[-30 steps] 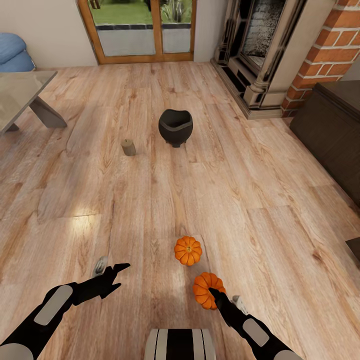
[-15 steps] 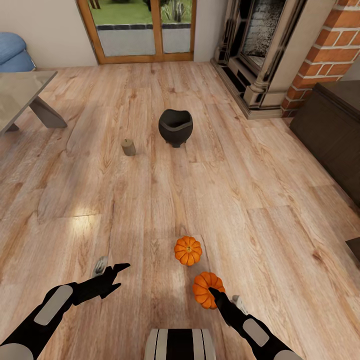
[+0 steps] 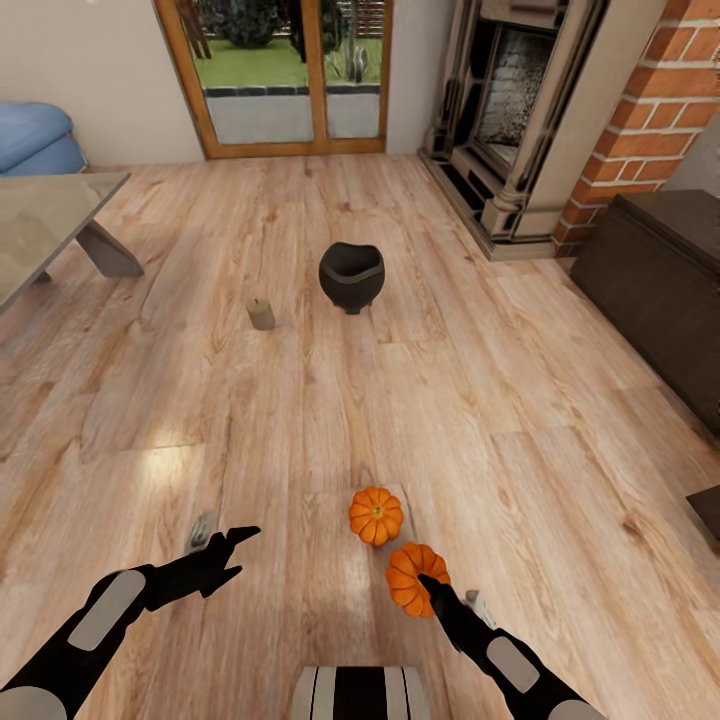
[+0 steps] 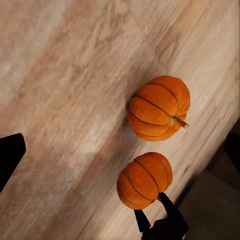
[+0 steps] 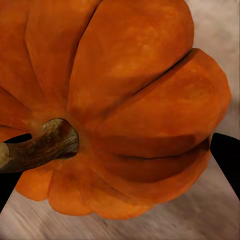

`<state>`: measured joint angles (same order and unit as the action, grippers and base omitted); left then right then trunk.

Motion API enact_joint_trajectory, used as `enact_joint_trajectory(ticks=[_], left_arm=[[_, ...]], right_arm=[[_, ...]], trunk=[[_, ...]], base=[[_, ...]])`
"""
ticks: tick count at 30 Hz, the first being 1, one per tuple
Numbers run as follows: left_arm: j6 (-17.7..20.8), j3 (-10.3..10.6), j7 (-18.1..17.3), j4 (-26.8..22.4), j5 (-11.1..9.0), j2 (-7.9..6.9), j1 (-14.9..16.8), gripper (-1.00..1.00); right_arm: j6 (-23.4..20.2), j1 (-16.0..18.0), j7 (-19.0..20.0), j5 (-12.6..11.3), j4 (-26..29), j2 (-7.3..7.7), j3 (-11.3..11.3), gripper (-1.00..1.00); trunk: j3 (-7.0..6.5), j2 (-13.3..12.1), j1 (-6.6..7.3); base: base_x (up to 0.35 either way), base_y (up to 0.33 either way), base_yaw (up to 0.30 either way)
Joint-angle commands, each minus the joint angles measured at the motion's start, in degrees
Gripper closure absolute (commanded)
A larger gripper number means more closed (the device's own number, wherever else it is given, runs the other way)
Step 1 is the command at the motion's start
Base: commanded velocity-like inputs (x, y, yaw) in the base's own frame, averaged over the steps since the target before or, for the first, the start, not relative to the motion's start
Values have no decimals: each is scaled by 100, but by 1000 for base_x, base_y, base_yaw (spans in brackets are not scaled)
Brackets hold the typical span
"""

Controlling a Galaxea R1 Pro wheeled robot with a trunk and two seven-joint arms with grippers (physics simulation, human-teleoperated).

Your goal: Place each of the two pumpkins and all three candles from the living room inside a cabinet in the living room (use any cabinet), then make sure every cabinet is closed, and position the cauldron so it is next to a table in the living room.

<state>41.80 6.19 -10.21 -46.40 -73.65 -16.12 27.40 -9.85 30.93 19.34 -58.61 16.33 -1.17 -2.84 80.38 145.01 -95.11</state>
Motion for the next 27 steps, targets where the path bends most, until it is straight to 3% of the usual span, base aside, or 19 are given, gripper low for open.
enact_joint_trajectory(ticks=[1,5,8,11,15,21,27], left_arm=[[3,13,-25,3,8,-5,3,-100],[3,13,-25,2,1,-10,3,-100],[3,13,-25,4,0,-8,3,-100],[3,13,-25,4,-1,-6,3,-100],[3,13,-25,6,-1,-5,3,-100],[80,-22,-50,8,-43,-46,-19,-100],[149,-30,-43,8,-154,-50,-24,-100]], right_arm=[[-17,1,5,-66,-1,11,-30,100],[-23,1,115,-99,15,27,-27,100],[-16,1,619,-69,15,29,-31,100],[-29,1,863,-64,18,29,-30,100],[-116,1,903,-90,19,30,-19,100],[-85,10,853,17,-94,93,-69,100],[-59,-15,976,239,-215,91,-157,100]], trunk=[[-19,0,3],[-108,-6,14],[-174,-10,21],[-241,-14,29],[-330,-19,39],[-329,-19,40],[-395,-23,47]], base=[[0,0,0],[0,0,0],[0,0,0],[0,0,0],[0,0,0],[0,0,0],[0,0,0]])
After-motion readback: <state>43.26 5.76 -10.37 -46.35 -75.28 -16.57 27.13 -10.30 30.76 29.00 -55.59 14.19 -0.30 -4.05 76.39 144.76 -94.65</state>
